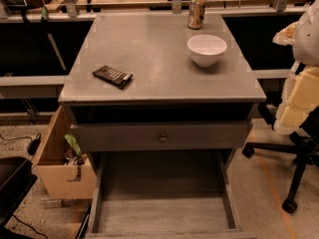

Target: Place rxbar chocolate into middle drawer

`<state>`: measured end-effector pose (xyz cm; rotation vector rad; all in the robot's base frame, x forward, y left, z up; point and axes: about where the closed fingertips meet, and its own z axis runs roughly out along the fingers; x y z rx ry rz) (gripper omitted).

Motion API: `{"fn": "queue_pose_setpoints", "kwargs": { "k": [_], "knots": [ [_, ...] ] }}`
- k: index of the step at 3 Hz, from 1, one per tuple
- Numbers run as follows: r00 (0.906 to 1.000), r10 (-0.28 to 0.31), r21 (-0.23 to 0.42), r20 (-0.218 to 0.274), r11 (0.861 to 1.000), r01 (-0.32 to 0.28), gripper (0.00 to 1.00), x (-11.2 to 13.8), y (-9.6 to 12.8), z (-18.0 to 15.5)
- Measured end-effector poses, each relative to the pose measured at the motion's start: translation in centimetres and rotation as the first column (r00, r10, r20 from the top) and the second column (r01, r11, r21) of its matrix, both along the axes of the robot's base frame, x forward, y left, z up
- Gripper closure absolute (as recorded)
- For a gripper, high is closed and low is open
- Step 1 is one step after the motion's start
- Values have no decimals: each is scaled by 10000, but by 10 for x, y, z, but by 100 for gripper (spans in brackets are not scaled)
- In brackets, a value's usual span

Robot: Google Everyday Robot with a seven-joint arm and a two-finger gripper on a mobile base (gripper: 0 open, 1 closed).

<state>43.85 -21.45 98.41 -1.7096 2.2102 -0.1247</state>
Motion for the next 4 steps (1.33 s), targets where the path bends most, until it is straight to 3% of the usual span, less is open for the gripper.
{"fn": "queue_pose_setpoints", "kwargs": {
  "k": [1,2,3,4],
  "knots": [
    [10000,0,1,3,10000,0,0,0,0,0],
    [9985,-22,488,547,9988,-4,0,11,5,0],
    [9903,-251,1867,1368,9824,-9,0,34,10,-5],
    [9638,-505,4260,2617,9021,-684,0,74,14,-28]
  ]
}}
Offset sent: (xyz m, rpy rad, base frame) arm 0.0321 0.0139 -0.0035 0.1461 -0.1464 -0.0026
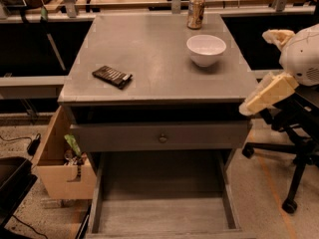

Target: Place rxbar chocolate into middle drawer

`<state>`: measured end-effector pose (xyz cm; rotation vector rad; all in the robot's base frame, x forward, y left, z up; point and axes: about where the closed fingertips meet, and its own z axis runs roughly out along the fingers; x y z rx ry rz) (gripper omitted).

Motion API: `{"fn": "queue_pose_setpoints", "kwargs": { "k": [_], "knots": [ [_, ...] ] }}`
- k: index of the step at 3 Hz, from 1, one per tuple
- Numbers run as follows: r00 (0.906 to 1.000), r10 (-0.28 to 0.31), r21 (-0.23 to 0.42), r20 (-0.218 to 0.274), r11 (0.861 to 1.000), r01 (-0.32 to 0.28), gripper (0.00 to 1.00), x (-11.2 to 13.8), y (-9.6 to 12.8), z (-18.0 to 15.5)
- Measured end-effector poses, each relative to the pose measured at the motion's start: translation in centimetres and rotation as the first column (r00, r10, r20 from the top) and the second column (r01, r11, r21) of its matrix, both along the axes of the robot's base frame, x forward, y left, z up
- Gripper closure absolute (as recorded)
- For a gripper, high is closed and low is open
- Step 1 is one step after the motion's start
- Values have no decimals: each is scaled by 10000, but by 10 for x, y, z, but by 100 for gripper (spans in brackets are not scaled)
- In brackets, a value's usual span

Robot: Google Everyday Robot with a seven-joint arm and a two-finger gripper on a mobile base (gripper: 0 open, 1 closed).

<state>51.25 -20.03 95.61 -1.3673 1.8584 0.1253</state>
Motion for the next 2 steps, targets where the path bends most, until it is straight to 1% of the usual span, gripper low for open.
{"fn": "queue_pose_setpoints", "kwargs": {
  "k": [1,2],
  "knots": [
    [9814,208,2339,1908,9700,-660,0,51,19,8],
    [9530,-678,3947,2952,9170,-570,0,79,20,29]
  ]
}}
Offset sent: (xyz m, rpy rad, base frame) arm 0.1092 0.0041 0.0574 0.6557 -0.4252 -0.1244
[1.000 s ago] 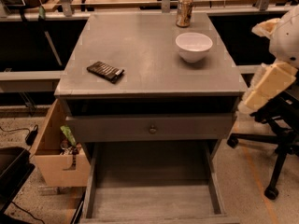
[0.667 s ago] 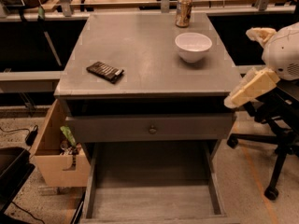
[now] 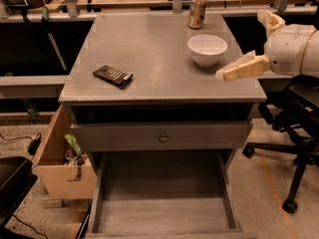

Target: Place rxbar chocolate into middle drawer

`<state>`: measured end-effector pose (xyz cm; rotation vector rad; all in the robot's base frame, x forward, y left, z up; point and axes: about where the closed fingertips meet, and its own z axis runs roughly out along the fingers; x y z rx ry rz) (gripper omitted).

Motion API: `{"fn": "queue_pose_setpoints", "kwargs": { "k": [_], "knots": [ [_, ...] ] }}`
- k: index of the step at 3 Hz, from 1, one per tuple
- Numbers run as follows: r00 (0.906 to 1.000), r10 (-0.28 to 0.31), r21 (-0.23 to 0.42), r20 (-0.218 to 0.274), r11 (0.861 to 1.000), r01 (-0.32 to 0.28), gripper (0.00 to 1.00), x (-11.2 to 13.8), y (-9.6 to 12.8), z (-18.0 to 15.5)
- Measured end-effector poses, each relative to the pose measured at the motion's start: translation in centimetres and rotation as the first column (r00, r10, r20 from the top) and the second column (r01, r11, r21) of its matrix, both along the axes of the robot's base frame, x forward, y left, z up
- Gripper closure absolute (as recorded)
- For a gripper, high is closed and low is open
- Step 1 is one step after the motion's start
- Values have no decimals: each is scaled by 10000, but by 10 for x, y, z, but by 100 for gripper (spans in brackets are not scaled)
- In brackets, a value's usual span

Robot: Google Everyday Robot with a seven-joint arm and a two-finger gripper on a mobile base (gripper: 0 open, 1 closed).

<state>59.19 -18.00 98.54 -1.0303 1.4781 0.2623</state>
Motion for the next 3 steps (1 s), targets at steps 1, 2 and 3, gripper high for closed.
{"fn": "queue_pose_setpoints", "kwargs": {
  "k": [1,2,3],
  "knots": [
    [9999,-89,318,117,9995,85,0,5,5,7],
    [9980,617,804,-132,9949,-605,0,10,30,-1],
    [9792,1846,1350,-845,9757,-1723,0,26,79,-22]
  ]
}}
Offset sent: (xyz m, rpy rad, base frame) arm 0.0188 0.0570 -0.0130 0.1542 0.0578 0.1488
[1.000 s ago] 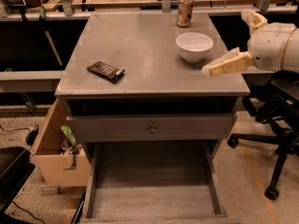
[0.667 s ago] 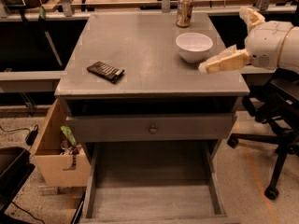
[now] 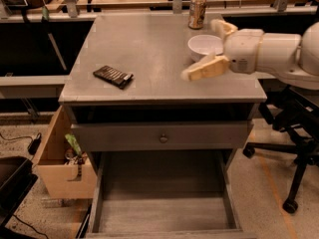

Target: Place rxbar chocolate into middle drawer

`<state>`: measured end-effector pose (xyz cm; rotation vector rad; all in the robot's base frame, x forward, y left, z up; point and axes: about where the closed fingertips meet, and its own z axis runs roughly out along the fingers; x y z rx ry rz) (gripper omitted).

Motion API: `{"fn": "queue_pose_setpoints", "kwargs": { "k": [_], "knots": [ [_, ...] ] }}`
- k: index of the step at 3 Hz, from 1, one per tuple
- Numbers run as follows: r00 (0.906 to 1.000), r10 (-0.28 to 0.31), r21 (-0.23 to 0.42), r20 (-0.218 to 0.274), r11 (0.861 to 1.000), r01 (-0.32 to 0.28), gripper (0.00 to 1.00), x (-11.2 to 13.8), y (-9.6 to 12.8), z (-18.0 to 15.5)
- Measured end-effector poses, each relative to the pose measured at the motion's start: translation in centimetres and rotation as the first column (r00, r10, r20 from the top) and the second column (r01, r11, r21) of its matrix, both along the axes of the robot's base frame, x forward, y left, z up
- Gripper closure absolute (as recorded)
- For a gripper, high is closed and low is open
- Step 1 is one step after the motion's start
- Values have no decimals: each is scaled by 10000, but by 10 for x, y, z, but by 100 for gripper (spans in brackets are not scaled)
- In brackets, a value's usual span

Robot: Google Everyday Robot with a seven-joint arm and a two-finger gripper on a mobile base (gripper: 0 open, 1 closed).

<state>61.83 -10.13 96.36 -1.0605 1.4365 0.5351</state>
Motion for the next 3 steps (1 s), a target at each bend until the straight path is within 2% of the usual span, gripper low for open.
{"fn": "queue_pose_setpoints", "kwargs": {
  "k": [1,2,3],
  "knots": [
    [9910,999,338,-892,9947,-972,0,26,61,-27],
    [9814,1152,-6,-1534,9932,-1166,0,48,104,-54],
    [9754,940,-282,-1992,9944,-1016,0,70,137,-83]
  ]
}}
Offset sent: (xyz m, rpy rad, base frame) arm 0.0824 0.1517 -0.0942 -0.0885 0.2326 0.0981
